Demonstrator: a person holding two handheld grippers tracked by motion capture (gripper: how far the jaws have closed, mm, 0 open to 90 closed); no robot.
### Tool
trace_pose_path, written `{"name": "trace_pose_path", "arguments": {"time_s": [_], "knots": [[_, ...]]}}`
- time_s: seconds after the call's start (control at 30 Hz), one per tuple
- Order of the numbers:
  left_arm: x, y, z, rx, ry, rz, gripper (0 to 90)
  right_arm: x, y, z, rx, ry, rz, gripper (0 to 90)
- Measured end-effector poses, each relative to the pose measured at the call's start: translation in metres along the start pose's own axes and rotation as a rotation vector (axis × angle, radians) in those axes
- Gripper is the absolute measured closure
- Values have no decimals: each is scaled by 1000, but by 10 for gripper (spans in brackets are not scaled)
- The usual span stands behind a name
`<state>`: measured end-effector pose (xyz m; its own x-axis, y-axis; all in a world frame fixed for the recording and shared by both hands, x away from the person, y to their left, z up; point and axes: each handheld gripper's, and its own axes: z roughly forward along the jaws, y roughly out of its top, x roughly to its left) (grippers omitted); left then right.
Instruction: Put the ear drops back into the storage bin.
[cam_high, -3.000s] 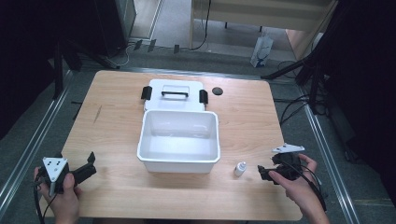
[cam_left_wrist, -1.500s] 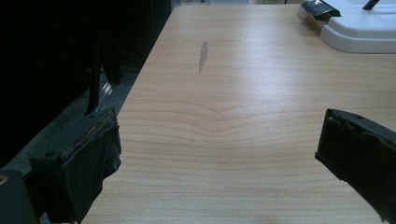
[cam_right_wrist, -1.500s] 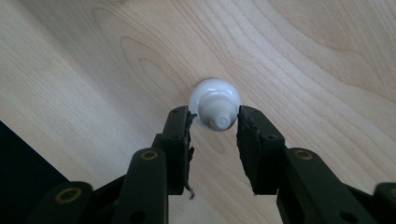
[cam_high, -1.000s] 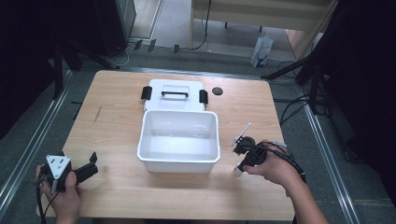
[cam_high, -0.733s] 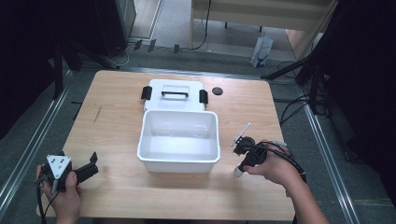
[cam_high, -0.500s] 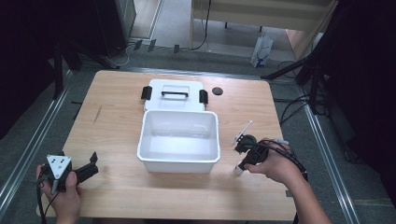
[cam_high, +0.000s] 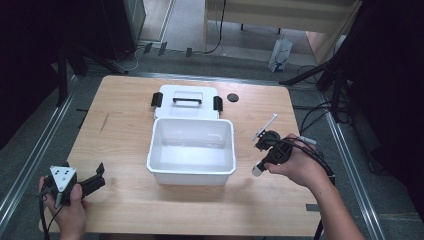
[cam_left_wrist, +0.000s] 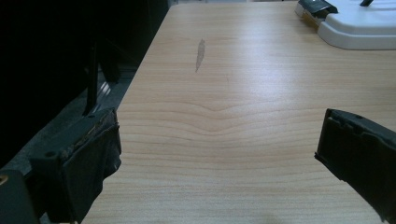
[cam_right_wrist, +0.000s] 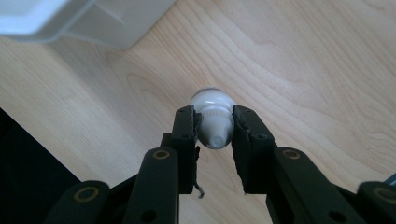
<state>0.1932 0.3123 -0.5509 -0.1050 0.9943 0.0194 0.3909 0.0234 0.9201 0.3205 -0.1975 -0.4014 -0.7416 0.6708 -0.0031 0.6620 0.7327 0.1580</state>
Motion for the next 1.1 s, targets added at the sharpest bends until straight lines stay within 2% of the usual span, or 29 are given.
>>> {"name": "trace_pose_path", "arguments": {"time_s": [0.27, 0.6, 1.1], "knots": [[0, 0, 0, 0, -5, 1, 5, 1, 14, -22, -20, -14, -26, 720], [0, 0, 1, 1, -9, 3, 5, 0, 32, -36, -35, -20, -42, 720], [0, 0, 1, 8, -10, 7, 6, 14, 60, -69, -80, -60, -92, 720]]}}
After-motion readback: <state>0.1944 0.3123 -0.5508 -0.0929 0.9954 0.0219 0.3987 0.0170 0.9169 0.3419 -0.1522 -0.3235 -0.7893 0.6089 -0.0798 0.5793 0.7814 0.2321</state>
